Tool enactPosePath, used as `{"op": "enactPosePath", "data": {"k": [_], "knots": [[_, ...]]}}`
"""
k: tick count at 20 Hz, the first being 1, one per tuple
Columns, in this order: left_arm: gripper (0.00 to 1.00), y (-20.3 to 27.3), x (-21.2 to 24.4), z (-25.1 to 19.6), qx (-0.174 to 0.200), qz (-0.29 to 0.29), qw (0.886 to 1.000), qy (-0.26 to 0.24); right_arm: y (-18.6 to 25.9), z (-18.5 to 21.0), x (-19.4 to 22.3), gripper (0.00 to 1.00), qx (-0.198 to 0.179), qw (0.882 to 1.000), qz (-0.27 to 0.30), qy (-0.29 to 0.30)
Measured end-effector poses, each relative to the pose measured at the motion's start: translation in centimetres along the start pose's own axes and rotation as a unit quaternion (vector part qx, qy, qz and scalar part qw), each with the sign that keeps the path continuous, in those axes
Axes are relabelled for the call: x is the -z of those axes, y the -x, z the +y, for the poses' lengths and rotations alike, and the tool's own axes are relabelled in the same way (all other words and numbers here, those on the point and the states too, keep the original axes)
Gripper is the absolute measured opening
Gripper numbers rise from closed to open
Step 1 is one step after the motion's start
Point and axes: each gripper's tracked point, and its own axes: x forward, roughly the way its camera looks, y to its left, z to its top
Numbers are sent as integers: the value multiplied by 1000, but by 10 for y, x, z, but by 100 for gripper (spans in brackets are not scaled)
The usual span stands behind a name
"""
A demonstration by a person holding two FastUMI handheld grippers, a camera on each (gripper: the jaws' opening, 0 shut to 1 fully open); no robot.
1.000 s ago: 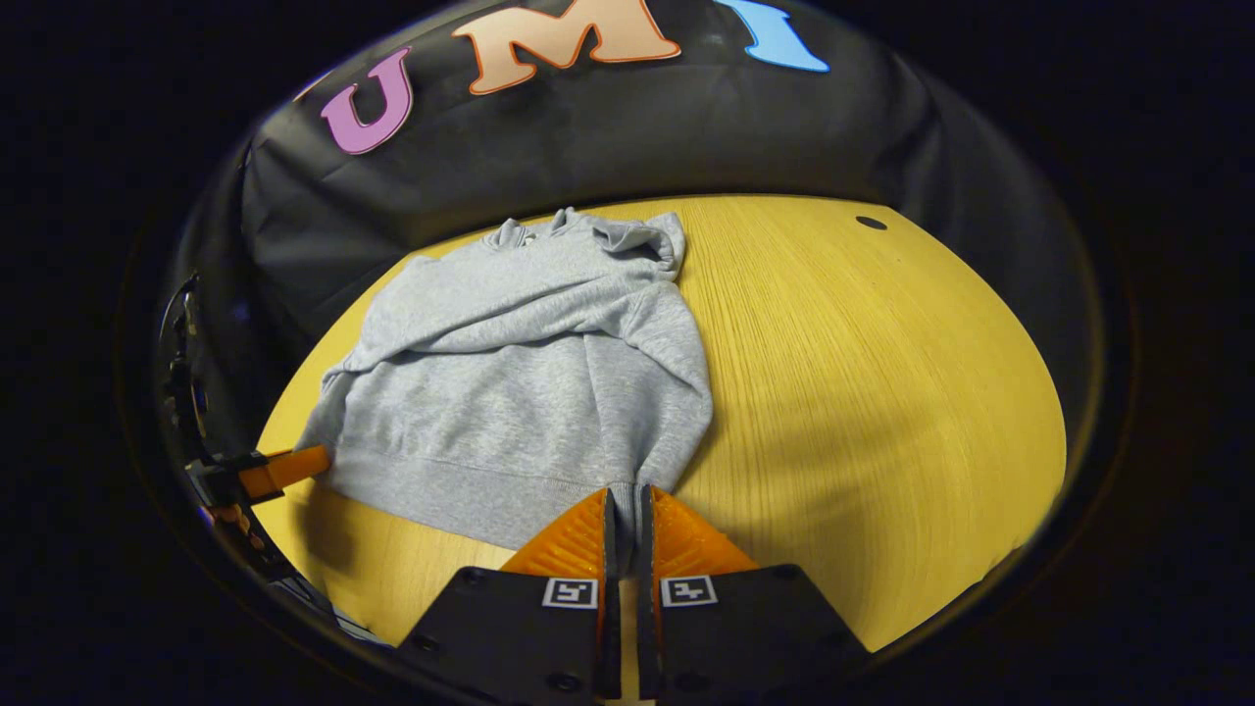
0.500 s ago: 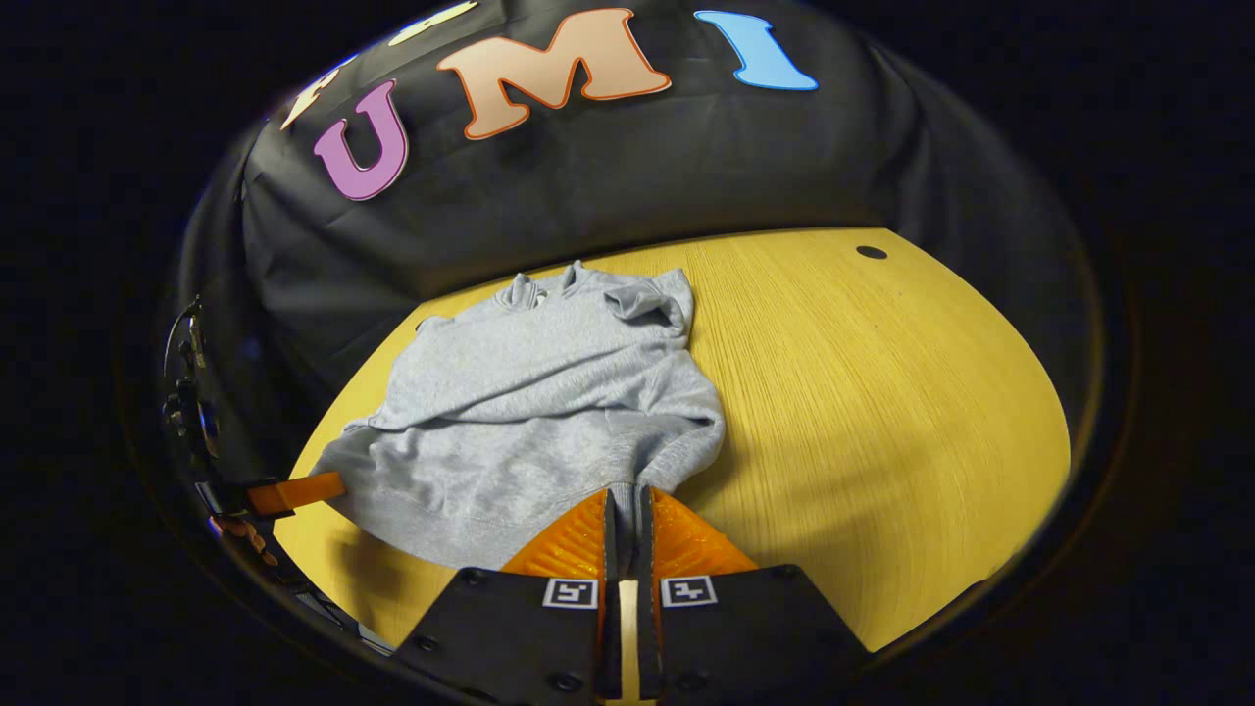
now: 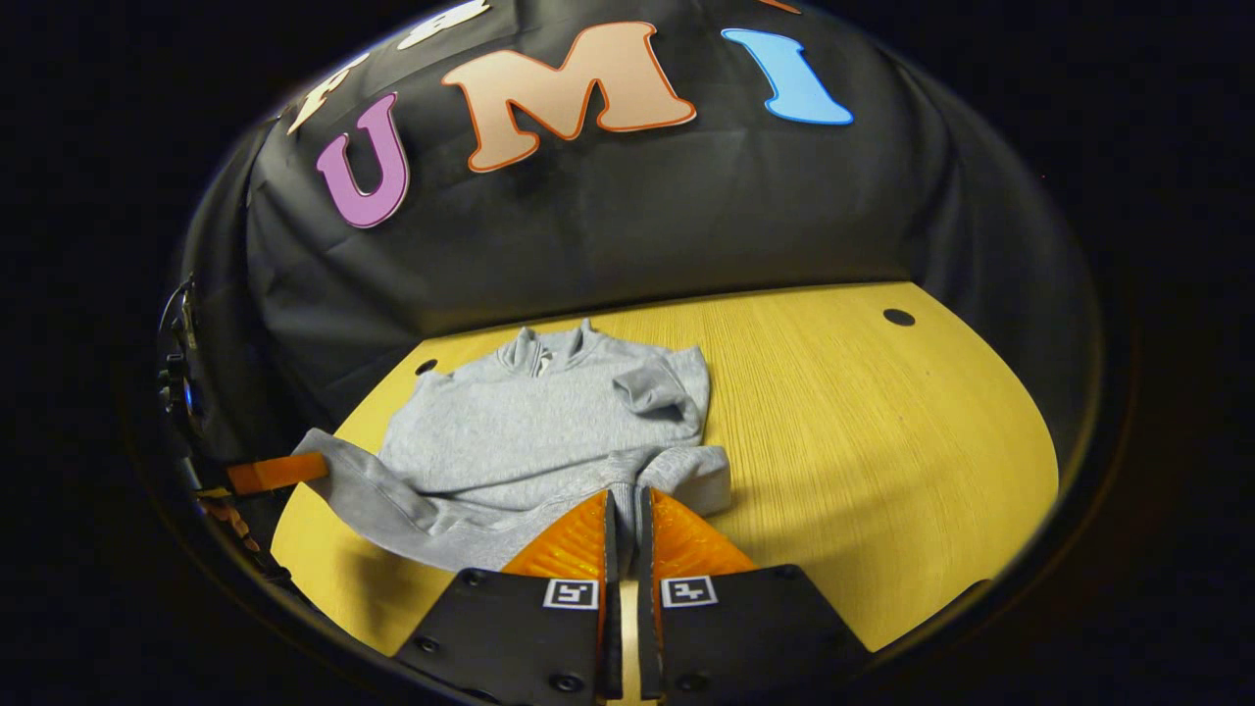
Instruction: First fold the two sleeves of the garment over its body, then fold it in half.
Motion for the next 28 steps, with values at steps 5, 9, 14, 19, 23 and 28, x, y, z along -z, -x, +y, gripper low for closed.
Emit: {"op": "enactPosePath", "data": {"k": [5, 9, 14, 19, 23, 28], "knots": [[0, -26, -33, -5, 5, -21, 1000, -3, -28, 0, -27, 9, -3, 1000, -5, 9], [0, -54, -41, -6, 3, -18, 1000, -23, -56, -1, -35, 8, -7, 1000, 11, 6], [0, -99, -33, 7, -13, 10, 999, -29, -90, -13, -19, 9, -6, 998, 55, -24], [0, -126, -12, 17, -31, 33, 999, -20, -107, -16, -11, 13, -15, 997, 64, -49], [3, -136, -2, 23, -42, 45, 998, -21, -109, -16, -16, 36, -33, 994, 63, -88], [30, -133, -15, 18, -33, 35, 998, -44, -110, -10, -36, 87, -40, 995, 28, -86]]}}
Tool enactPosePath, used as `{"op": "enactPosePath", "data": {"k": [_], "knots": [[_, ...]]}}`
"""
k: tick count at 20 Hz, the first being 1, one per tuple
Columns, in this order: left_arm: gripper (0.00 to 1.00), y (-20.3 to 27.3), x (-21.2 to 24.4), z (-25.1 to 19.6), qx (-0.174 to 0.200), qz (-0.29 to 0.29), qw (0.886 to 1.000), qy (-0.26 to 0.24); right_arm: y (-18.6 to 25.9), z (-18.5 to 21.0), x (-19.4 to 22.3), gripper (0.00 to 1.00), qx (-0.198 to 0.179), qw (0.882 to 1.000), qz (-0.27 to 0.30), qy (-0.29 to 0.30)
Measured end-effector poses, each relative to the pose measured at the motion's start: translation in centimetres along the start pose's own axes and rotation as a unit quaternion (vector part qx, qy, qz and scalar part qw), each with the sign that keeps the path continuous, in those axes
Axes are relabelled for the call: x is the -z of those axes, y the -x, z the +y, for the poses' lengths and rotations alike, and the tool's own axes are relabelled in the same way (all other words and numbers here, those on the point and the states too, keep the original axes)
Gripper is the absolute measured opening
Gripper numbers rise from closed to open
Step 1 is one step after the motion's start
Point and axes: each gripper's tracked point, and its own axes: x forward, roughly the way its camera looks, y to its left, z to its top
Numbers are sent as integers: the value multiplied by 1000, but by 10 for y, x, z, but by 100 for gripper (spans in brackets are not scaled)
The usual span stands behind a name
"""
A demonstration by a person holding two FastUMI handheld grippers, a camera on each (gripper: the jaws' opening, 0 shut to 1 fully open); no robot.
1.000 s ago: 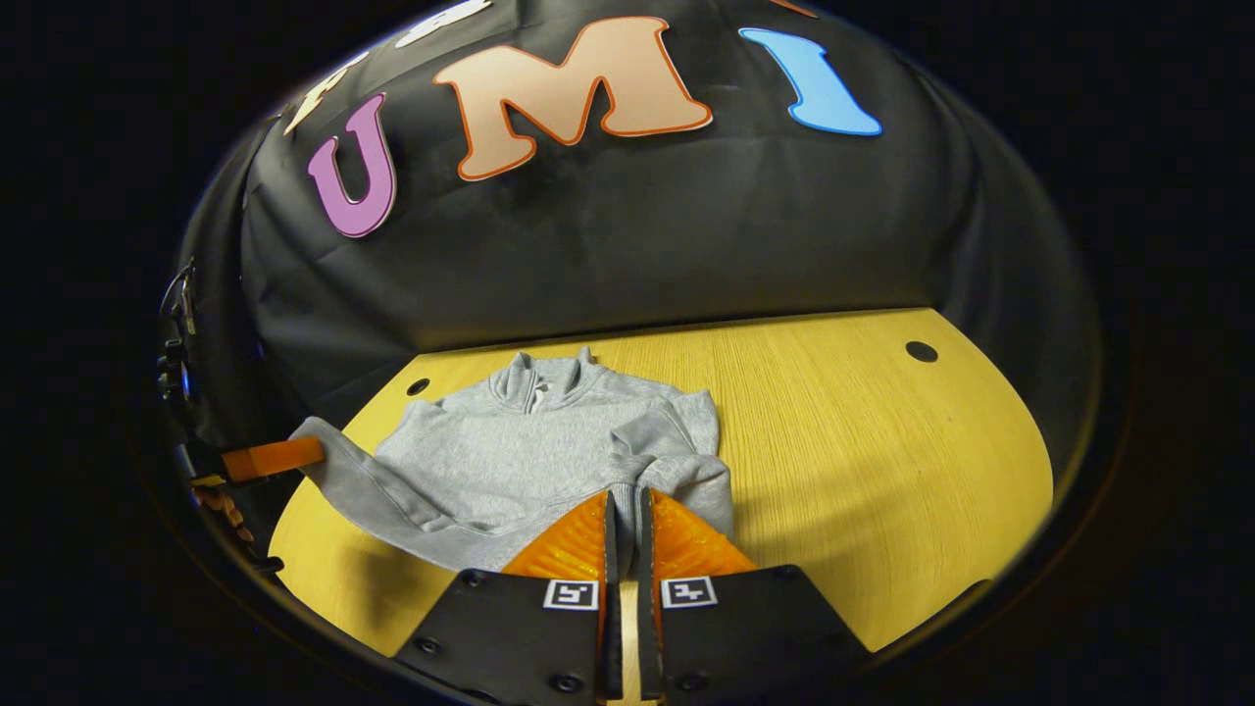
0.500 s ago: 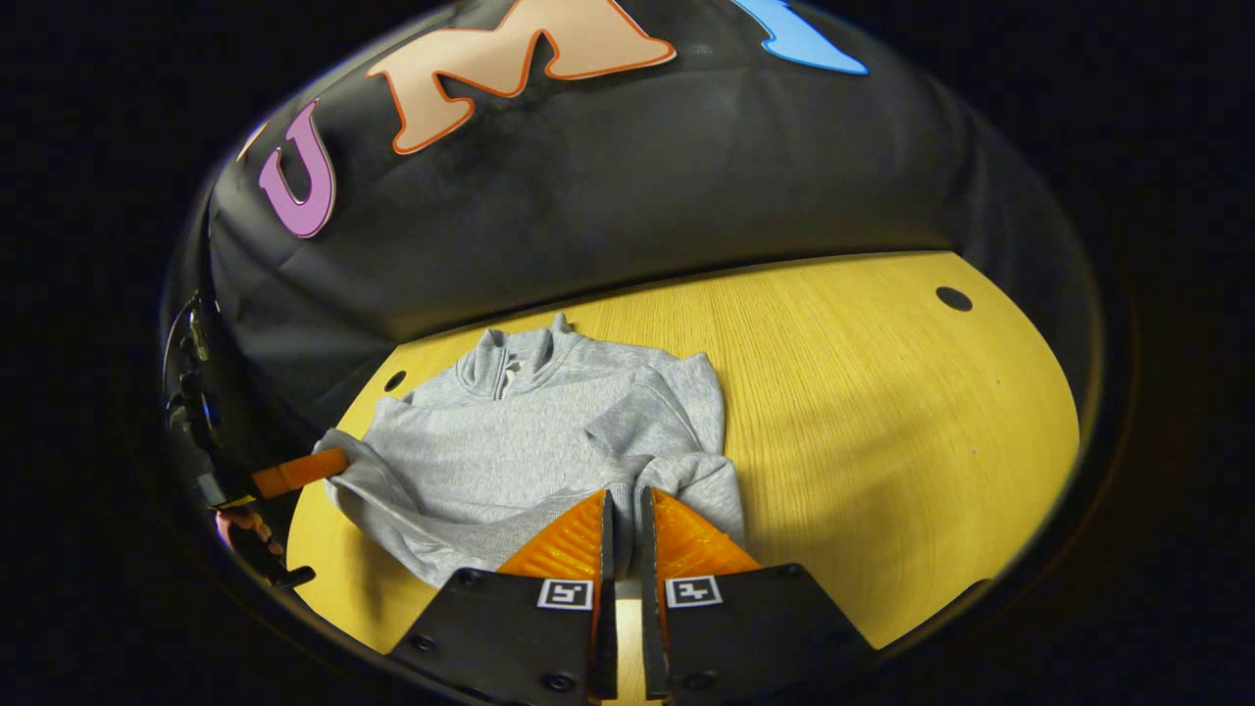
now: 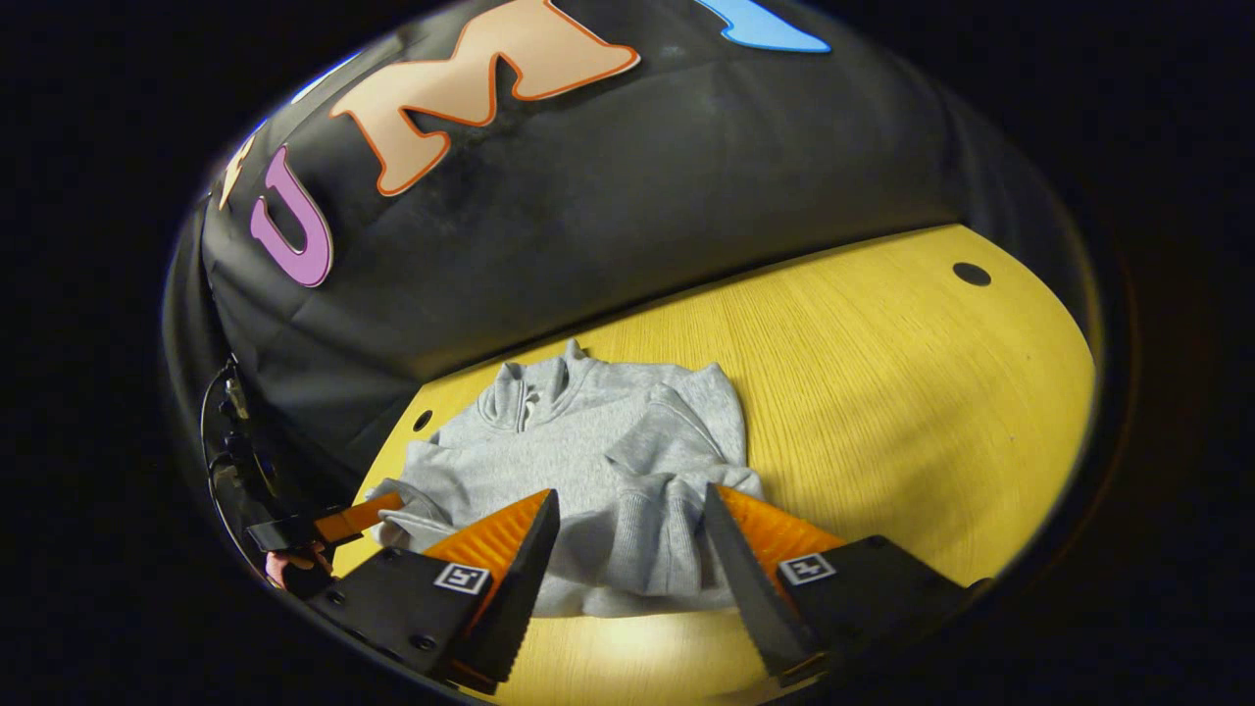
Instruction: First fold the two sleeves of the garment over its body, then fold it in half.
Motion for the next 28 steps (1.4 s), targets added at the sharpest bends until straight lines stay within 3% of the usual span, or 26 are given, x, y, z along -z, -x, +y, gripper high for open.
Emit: {"op": "enactPosePath", "data": {"k": [1, 2, 4, 5, 6, 7, 8, 12, 13, 17, 21, 23, 28], "knots": [[46, 3, -4, -1, 1, -5, 1000, -3, 3, 0, -6, 98, 4, 1000, -11, 6], [59, 6, -10, -2, -1, -13, 1000, -7, 5, 2, -13, 94, 5, 1000, -23, 6], [84, 15, -25, -6, 1, -31, 999, -19, 14, 5, -26, 98, 6, 999, -43, 2], [86, 19, -33, -7, 1, -43, 999, -23, 19, 6, -34, 94, 8, 999, -53, 2], [90, 26, -43, -9, 2, -54, 998, -25, 24, 8, -41, 98, 7, 998, -63, 4], [91, 34, -52, -11, 4, -65, 998, -24, 32, 10, -48, 94, 8, 997, -72, 8], [92, 41, -63, -13, 7, -76, 997, -22, 40, 13, -54, 98, 9, 997, -80, 14], [93, 82, -89, -17, 14, -108, 994, -15, 81, 33, -73, 94, 5, 992, -117, 42], [93, 93, -91, -18, 19, -112, 993, -21, 92, 36, -75, 98, 8, 991, -123, 50], [93, 136, -98, -17, 20, -124, 992, -27, 134, 54, -69, 98, 10, 987, -137, 83], [93, 185, -93, -18, 21, -138, 990, -28, 171, 85, -65, 95, -8, 982, -161, 95], [94, 203, -86, -16, 18, -141, 989, -38, 189, 101, -60, 98, -20, 981, -171, 88], [95, 229, -56, -12, 15, -125, 991, -36, 221, 119, -46, 98, -16, 978, -187, 95]]}}
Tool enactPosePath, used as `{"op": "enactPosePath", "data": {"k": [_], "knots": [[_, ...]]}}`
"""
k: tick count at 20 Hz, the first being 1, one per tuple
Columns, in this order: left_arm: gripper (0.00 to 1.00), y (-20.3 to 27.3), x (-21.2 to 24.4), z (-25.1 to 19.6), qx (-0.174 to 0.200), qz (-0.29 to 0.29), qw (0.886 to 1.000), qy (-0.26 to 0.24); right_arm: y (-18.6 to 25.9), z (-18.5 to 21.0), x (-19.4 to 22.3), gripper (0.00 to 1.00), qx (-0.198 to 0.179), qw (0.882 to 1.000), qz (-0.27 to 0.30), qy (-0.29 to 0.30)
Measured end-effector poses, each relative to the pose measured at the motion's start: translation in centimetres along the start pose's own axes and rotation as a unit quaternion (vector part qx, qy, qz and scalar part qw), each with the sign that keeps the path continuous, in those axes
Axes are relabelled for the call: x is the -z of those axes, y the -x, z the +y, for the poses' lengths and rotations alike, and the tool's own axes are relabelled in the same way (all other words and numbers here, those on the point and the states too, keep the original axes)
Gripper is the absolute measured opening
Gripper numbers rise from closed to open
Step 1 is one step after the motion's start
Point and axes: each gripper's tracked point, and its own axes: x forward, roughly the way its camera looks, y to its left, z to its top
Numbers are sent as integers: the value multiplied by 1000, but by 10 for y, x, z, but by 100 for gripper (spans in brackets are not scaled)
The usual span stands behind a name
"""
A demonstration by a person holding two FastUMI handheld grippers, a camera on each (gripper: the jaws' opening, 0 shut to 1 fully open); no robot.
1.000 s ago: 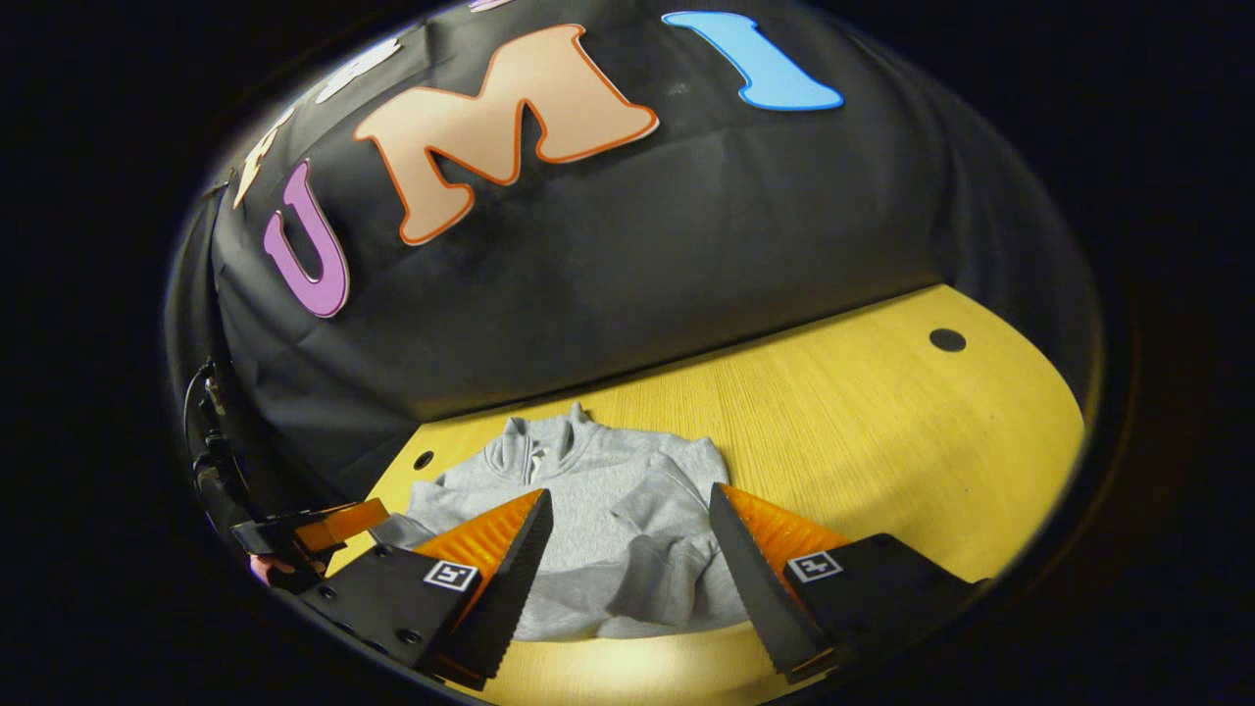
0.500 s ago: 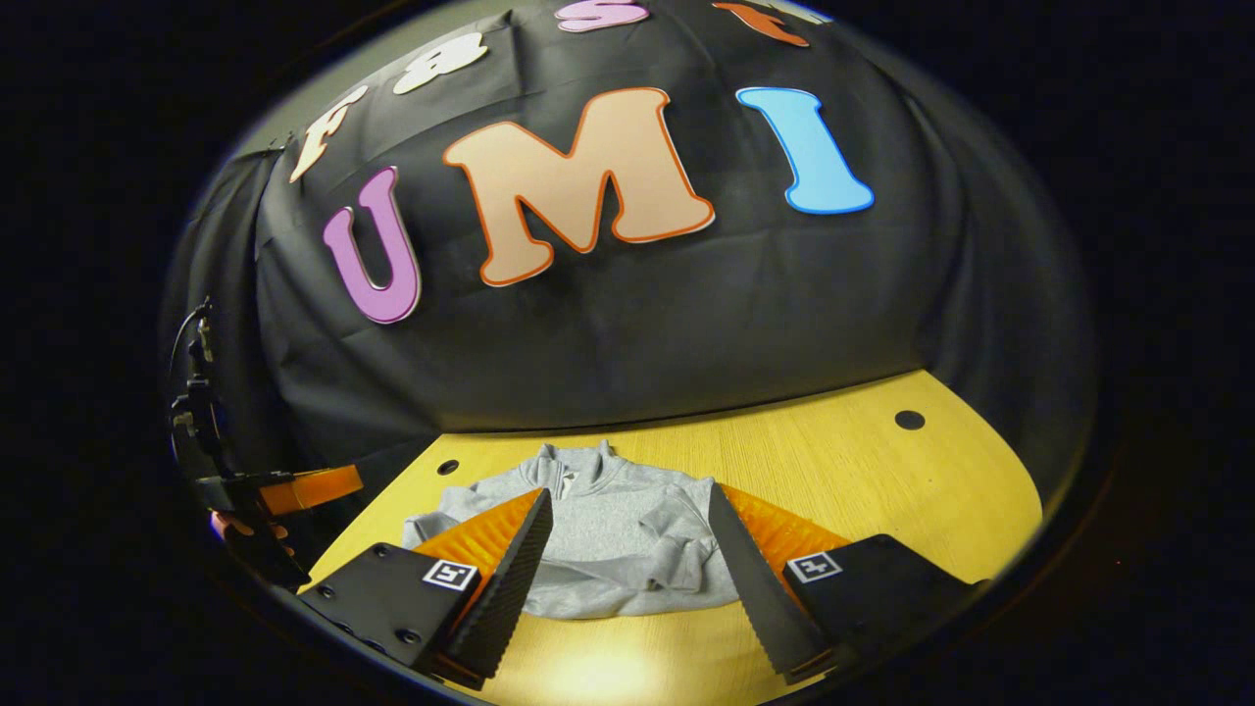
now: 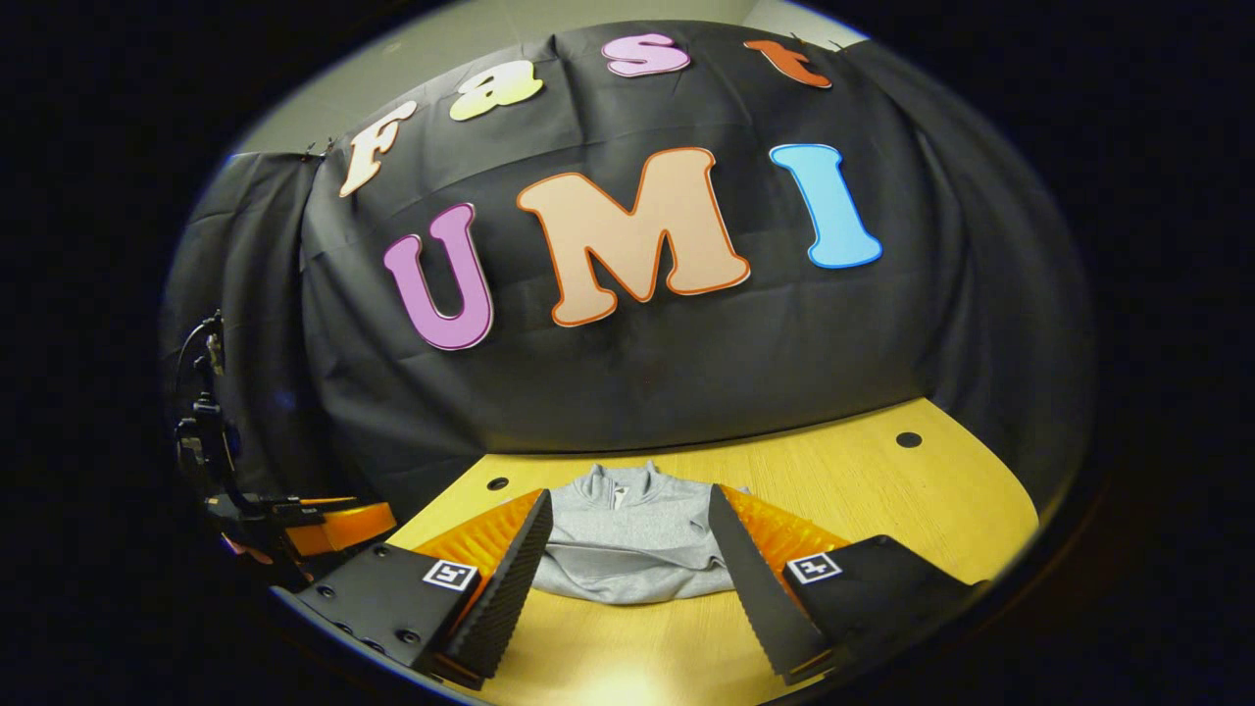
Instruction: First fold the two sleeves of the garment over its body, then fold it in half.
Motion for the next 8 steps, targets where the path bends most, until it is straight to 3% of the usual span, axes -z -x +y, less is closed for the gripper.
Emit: {"op": "enactPosePath", "data": {"k": [8], "knots": [[95, 17, 27, 10, 6, 6, 999, 48, 30, -8, 13, 98, 39, 999, 13, 17]]}}
